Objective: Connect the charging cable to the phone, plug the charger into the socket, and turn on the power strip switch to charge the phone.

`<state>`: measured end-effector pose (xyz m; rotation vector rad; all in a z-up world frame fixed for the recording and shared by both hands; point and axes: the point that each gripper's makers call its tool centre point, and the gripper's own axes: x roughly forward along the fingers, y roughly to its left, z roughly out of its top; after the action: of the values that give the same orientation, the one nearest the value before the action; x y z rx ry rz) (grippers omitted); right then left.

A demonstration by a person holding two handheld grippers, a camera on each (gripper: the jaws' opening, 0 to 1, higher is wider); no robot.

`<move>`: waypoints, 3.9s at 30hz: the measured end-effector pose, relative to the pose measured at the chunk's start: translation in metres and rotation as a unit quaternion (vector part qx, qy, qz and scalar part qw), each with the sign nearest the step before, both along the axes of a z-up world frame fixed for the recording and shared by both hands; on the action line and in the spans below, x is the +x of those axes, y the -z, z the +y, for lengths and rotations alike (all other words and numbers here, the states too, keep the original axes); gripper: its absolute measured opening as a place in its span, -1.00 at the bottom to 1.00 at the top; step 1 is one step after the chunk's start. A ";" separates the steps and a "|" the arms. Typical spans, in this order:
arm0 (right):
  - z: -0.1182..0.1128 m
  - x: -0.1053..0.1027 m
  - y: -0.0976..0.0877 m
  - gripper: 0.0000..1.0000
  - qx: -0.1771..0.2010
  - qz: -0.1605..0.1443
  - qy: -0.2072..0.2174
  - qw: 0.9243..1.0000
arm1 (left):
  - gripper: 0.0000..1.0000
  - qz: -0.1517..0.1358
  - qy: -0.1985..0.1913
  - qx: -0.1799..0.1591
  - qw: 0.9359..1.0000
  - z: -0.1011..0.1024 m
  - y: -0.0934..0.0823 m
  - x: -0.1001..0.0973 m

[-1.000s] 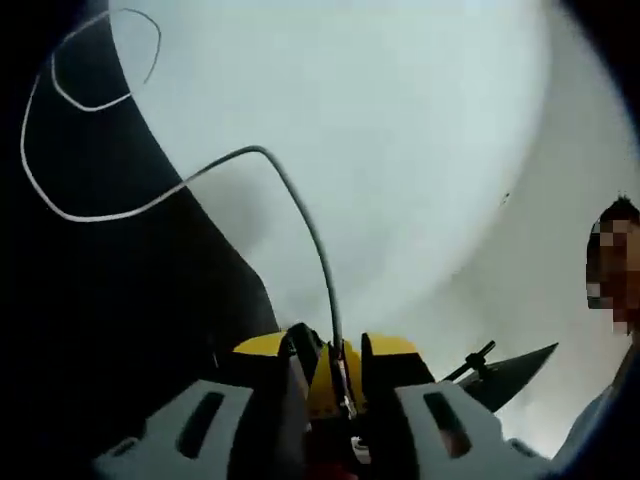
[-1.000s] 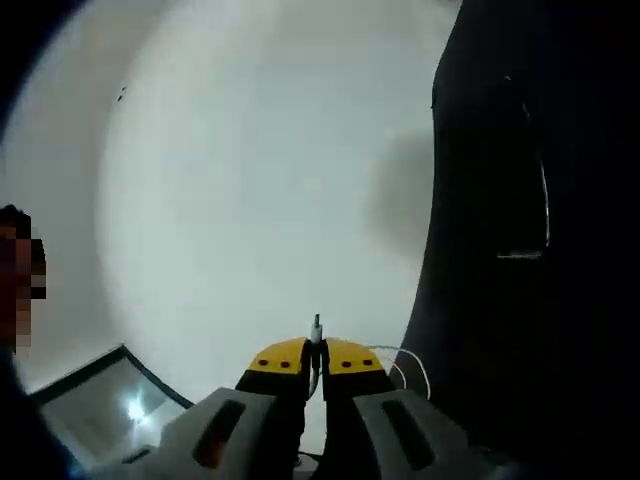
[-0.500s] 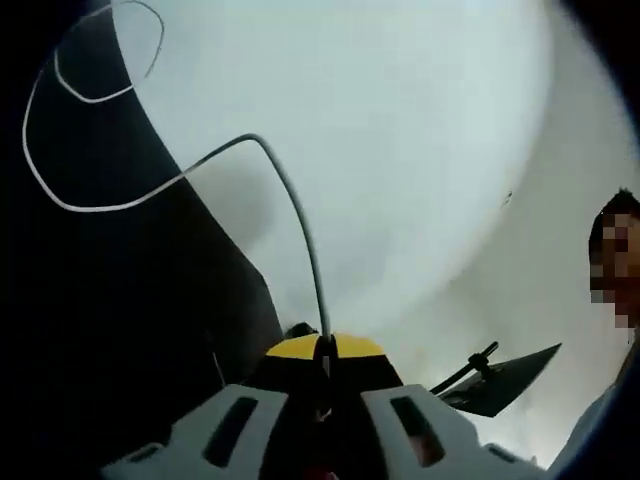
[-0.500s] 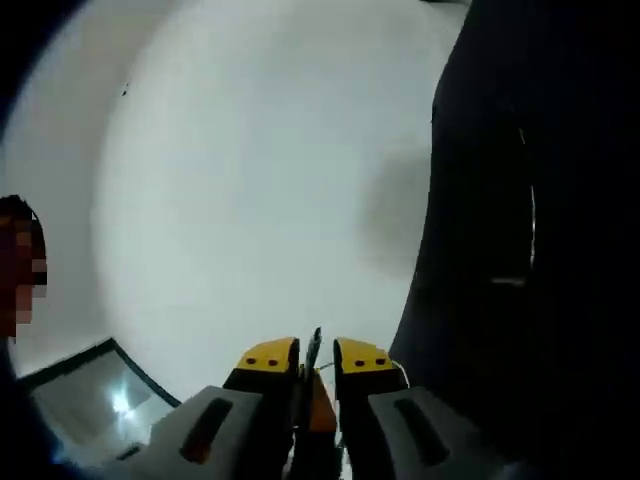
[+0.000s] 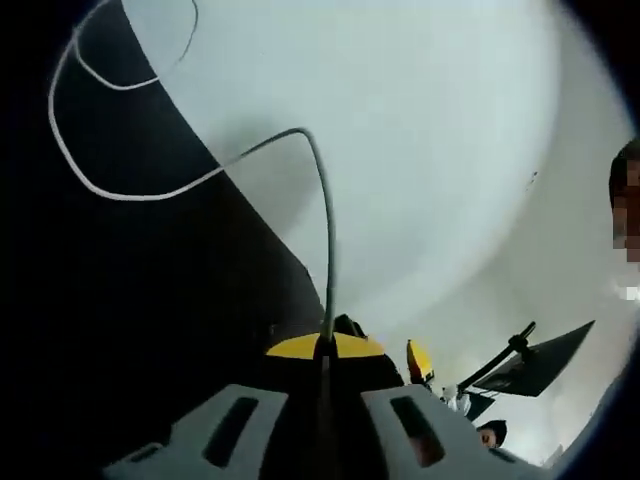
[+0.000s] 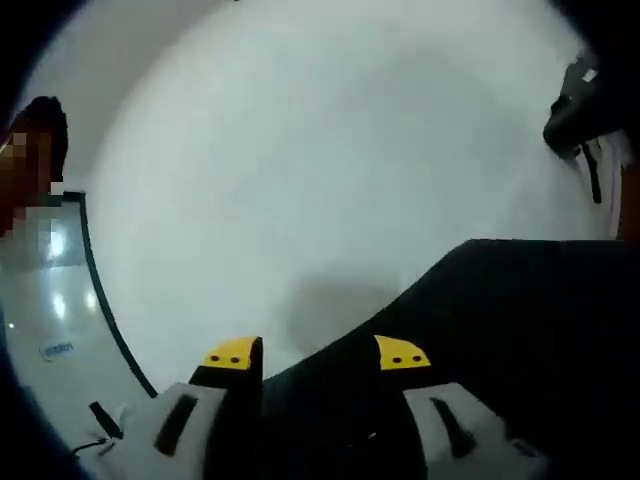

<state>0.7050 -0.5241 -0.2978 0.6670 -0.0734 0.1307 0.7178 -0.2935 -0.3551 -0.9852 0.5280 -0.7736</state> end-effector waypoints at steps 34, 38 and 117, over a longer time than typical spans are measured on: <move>-0.018 0.037 0.058 -0.21 0.071 0.053 -0.064 0.994 | -1.00 0.018 -0.006 0.116 0.993 -0.033 0.042 0.011; -0.008 0.038 0.058 -0.21 0.080 0.061 -0.080 0.992 | -1.00 0.009 0.001 0.123 0.992 -0.039 0.040 0.012; -0.008 0.049 0.093 -0.44 0.106 0.173 -0.114 0.973 | -1.00 -0.094 0.099 0.280 0.950 -0.054 0.054 0.012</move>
<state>0.7536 -0.5323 -0.3903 0.9025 0.3294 0.2280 0.7300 -0.3473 -0.4087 -0.3302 0.6397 -0.8237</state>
